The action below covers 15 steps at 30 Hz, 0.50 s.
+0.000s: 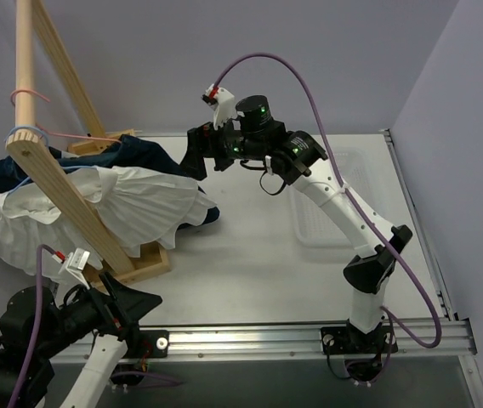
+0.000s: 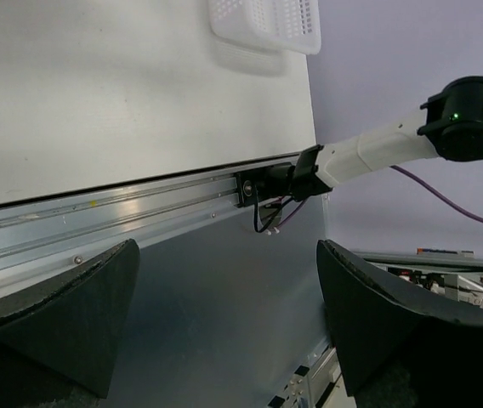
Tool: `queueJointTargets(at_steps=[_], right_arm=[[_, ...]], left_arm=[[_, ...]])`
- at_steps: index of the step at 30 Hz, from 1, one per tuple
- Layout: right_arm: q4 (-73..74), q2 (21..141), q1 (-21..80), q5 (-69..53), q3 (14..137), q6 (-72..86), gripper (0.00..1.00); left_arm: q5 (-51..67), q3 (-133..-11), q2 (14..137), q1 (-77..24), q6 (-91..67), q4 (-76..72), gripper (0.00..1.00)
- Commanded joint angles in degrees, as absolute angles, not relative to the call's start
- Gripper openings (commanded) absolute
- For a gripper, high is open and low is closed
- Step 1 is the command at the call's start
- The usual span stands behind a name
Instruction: Remove the skirt from the hanger
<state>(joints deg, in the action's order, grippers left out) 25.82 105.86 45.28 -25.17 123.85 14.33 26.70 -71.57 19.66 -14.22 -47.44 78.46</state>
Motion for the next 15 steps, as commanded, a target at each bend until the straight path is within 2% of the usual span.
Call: queueJointTargets(at_steps=[1, 7, 15], right_arm=[[18.2, 106.4, 47.0, -32.9, 126.2, 10.9, 1.00], [16.5, 110.0, 48.9, -40.6, 129.0, 9.9, 0.95], [13.6, 113.5, 49.7, -40.6, 129.9, 9.1, 0.92]], left_arm=[[28.1, -72.8, 17.8, -15.8, -48.2, 82.5, 0.94], [31.7, -67.0, 14.7, -19.5, -51.1, 77.1, 0.94], [28.7, -72.7, 15.0, -19.6, -47.6, 82.3, 0.97]])
